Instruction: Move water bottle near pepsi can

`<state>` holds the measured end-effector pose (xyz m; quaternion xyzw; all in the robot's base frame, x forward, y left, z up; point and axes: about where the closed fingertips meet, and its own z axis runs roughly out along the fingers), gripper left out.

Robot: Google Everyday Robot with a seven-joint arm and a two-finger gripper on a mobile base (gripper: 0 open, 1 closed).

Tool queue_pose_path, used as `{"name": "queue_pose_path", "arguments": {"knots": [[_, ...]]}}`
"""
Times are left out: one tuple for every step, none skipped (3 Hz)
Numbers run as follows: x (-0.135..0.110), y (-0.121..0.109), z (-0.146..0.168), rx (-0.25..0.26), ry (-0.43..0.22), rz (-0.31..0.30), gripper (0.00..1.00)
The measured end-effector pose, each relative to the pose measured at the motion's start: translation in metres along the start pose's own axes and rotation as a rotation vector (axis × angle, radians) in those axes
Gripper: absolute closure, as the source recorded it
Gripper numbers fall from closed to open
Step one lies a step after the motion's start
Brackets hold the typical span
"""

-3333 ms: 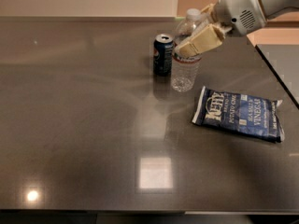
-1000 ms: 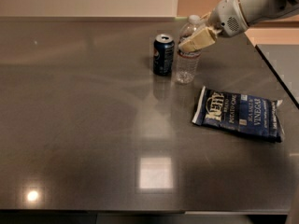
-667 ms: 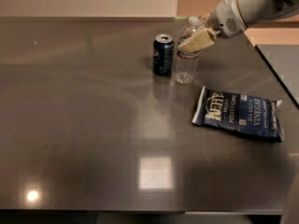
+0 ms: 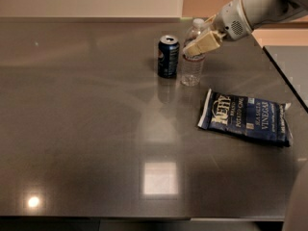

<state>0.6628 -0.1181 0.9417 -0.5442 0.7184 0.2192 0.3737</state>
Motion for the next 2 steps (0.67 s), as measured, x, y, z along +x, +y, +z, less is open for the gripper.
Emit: {"name": "queue_pose_path", "arguments": {"knots": [[-0.0004, 0.0004, 0.0028, -0.004, 0.000, 0.000, 0.00], [-0.0004, 0.0005, 0.0029, -0.005, 0.000, 0.000, 0.00]]}}
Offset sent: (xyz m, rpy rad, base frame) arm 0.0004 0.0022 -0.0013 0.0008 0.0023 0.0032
